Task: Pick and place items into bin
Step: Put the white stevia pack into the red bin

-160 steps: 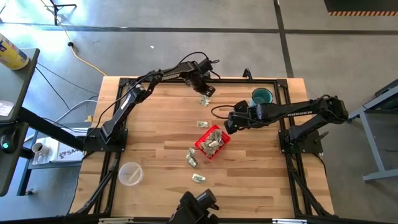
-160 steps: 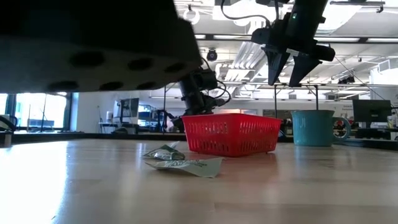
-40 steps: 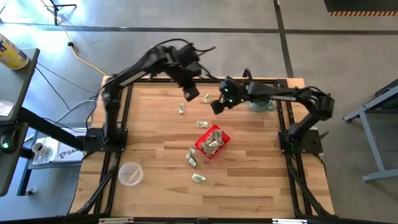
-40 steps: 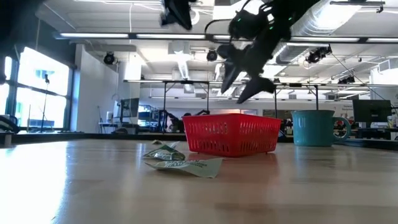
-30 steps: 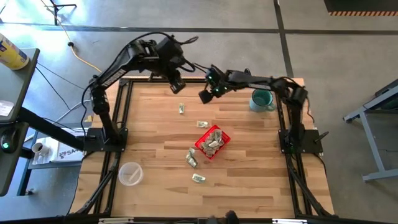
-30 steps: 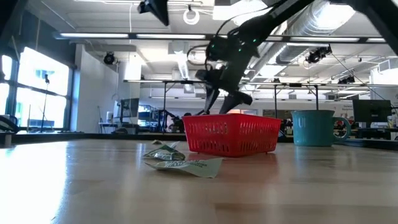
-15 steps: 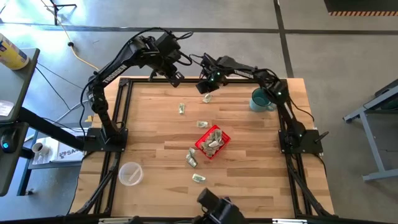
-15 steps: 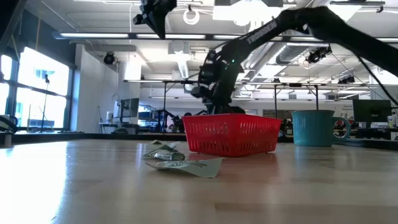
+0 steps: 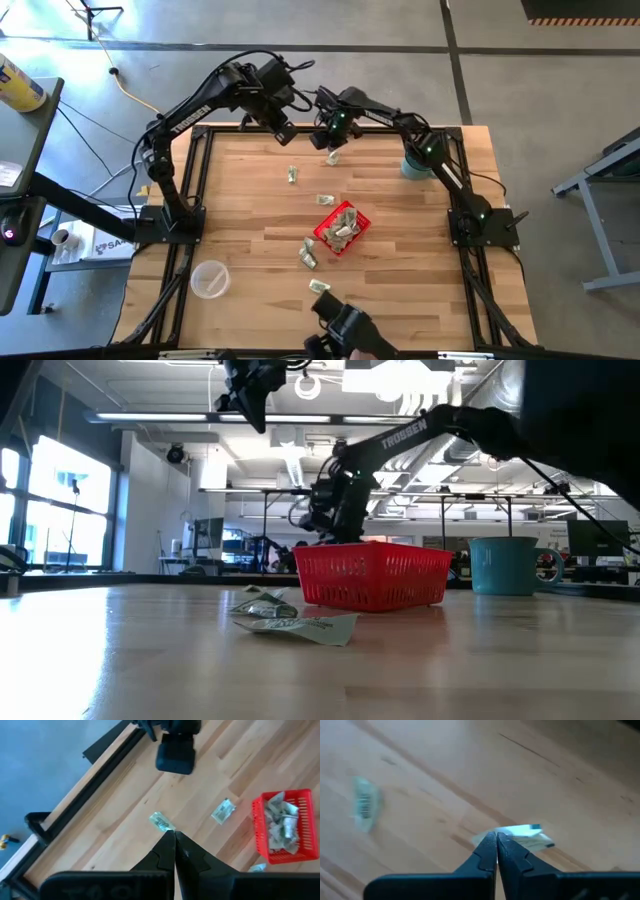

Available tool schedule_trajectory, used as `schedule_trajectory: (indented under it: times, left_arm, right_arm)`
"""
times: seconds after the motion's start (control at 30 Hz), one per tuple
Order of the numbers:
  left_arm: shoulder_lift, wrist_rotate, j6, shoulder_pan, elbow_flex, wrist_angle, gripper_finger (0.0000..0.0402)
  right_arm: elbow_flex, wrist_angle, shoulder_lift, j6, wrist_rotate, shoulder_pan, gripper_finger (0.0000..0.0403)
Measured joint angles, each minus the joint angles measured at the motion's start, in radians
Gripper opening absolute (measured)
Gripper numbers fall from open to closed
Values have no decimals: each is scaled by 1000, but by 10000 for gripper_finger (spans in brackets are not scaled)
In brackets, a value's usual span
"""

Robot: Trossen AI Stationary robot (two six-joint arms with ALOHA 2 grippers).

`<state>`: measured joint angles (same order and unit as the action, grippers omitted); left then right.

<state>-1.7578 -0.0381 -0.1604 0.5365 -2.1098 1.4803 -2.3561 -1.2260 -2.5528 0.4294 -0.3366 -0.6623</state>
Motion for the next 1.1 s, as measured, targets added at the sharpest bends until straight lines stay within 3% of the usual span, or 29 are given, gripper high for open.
schedule_trajectory:
  times: [0.23, 0.47, 0.77, 0.83, 0.93, 1.1]
  left_arm:
    - [21, 6, 23, 0, 0, -21, 44]
    - [40, -1, 28, 0, 0, -31, 44]
    - [66, -16, 52, 0, 0, -37, 44]
    - [69, -19, 52, 0, 0, -35, 44]
    - [74, -19, 53, 0, 0, -34, 44]
    - [74, -19, 59, 0, 0, -34, 44]
  right_arm:
    - [46, -40, -15, 61, -55, -36, 1]
    - [47, -92, -15, 83, -12, -65, 1]
    - [27, -189, -7, -10, 95, -31, 2]
    - [3, -142, 14, -17, 85, -14, 2]
    - [27, -42, 55, 11, -16, 1, 1]
    - [49, -50, -11, 27, -40, 26, 1]
